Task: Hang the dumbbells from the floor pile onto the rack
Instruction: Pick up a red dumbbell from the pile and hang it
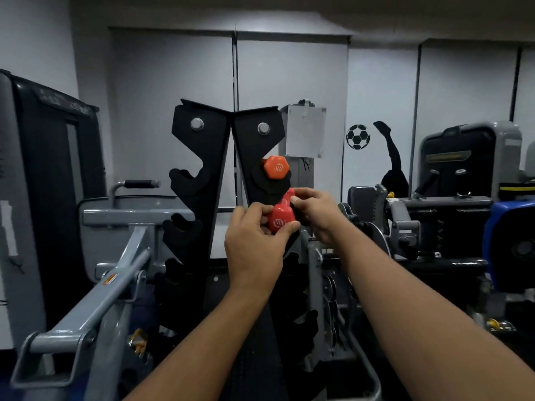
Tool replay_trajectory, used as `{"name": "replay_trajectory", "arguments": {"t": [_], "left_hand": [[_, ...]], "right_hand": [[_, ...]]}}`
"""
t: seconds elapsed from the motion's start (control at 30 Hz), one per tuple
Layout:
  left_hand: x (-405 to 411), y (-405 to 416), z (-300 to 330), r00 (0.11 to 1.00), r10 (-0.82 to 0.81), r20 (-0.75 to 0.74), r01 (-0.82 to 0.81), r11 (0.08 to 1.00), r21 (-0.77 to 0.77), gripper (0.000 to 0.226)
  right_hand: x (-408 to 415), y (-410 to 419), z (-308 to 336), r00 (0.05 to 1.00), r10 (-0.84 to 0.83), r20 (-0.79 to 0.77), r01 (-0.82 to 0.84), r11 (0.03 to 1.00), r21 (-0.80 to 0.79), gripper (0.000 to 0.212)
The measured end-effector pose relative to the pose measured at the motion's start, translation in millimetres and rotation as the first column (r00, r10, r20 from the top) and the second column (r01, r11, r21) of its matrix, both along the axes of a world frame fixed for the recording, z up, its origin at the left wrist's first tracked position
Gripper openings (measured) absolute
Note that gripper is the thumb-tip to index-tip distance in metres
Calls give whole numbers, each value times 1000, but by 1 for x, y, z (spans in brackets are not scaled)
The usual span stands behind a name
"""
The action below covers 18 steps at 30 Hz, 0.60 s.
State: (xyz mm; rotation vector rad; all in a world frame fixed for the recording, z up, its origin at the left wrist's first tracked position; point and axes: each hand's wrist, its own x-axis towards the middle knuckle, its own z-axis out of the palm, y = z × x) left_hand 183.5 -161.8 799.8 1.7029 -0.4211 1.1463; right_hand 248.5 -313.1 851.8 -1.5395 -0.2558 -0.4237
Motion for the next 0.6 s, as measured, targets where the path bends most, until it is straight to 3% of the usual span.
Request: {"name": "replay_trajectory", "arguments": {"t": [0.13,0.37,0.6], "left_hand": [[5,-2,-6,1000,-11,16,11,1000,20,38],[12,1,-9,1000,2,19,-3,999,47,40],[13,9,-11,997,-79,-9,79,996,44,37]], "right_hand": [[-1,1,2,997,39,-72,-44,997,-70,19],[11,1,4,972,117,-203,-132,989,-60,19],[2,1,-1,982,51,-181,-72,991,-114,21]]}}
